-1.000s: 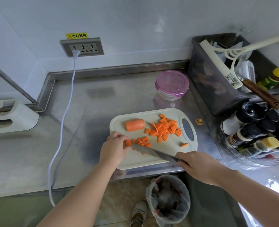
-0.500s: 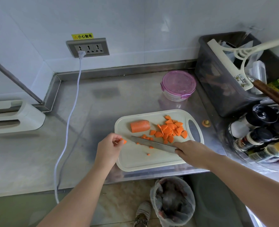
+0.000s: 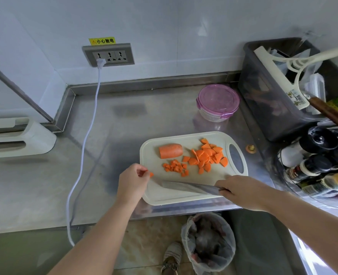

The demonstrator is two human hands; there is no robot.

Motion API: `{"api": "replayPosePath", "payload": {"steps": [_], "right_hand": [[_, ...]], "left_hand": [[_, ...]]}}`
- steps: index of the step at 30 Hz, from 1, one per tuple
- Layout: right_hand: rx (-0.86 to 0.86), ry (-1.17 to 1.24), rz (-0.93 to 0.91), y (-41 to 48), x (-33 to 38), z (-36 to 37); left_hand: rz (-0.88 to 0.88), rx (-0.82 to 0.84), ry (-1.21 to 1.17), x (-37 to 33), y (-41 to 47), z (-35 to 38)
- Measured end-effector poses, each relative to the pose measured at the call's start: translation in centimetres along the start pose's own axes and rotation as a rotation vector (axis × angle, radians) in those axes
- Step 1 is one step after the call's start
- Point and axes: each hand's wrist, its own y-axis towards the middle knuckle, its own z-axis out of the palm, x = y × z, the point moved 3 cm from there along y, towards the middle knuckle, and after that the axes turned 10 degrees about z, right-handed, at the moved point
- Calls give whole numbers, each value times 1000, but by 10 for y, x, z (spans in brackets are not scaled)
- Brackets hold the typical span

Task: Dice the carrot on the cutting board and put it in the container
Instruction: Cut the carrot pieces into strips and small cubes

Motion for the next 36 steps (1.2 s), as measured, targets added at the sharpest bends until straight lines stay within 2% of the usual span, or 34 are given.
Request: {"api": "replayPosePath", "payload": {"steps": [9, 12, 15, 19, 22, 24, 27, 31, 36], "right_hand": [[-69, 86, 82, 30, 9, -9], [-98, 124, 43, 25, 11, -11], [-132, 150, 28, 15, 10, -15], [-212, 186, 112, 4, -4, -19], [-296, 272, 184, -4, -18, -21], [-348, 334, 237, -7, -27, -22], [-398, 413, 277, -10, -37, -22], [-377, 451, 291, -13, -43, -20], [-355, 476, 288, -14, -42, -19]], "left_hand": [[29, 34, -25, -13, -8, 9], [69, 187, 10, -19, -13, 25], [135, 306, 79, -24, -16, 42], [220, 170, 257, -35, -10, 34], [297, 111, 285, -52, 4, 29], [379, 152, 328, -67, 15, 37], [521, 267, 547, -89, 26, 61], [495, 395, 700, -98, 31, 88], [504, 427, 696, -100, 34, 101]]}}
